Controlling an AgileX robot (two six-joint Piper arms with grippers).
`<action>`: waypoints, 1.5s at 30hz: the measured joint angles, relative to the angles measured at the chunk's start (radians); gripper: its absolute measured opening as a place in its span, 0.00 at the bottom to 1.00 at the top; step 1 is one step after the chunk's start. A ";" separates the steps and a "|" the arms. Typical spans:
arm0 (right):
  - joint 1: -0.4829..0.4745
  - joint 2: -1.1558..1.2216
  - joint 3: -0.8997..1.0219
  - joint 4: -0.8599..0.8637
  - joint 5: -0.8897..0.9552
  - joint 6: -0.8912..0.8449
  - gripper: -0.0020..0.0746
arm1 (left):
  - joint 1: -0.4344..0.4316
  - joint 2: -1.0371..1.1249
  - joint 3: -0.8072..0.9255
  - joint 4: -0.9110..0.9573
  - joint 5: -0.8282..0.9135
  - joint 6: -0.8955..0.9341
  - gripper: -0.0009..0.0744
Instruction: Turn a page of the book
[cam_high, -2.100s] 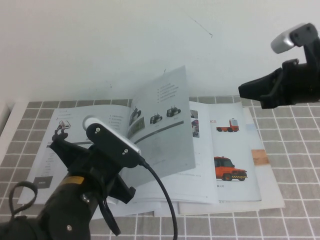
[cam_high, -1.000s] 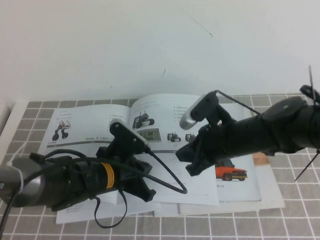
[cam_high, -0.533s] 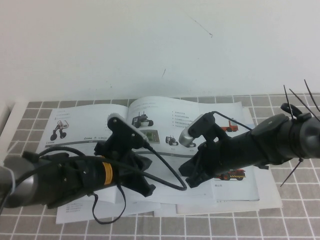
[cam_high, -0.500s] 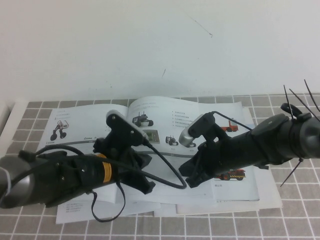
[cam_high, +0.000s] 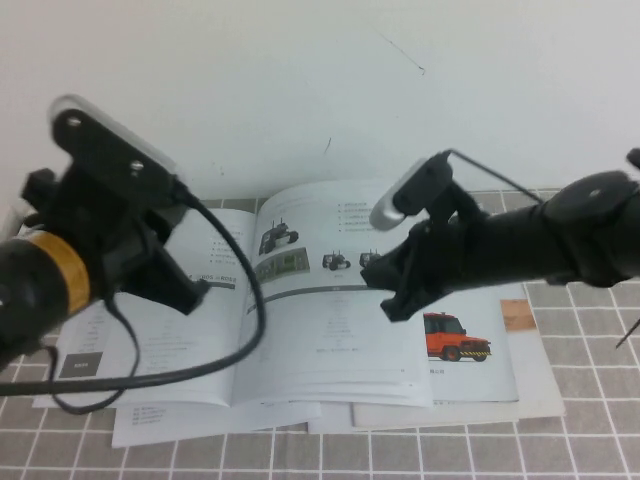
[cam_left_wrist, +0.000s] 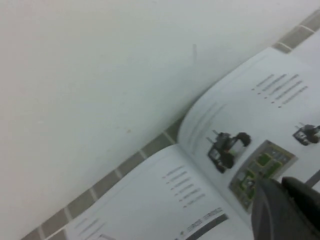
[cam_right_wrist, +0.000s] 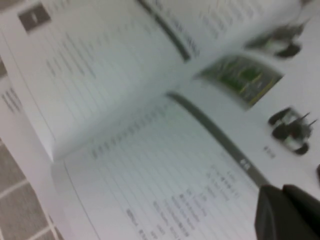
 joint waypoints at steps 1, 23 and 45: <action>-0.004 -0.031 0.000 -0.002 0.000 0.002 0.03 | 0.000 -0.031 0.000 -0.005 0.039 0.000 0.01; -0.018 -0.718 0.007 -0.827 0.096 0.612 0.03 | 0.002 -0.501 0.002 -0.927 0.820 0.890 0.01; -0.020 -1.427 0.490 -1.116 0.252 1.079 0.02 | 0.002 -0.863 0.151 -1.127 0.803 0.859 0.01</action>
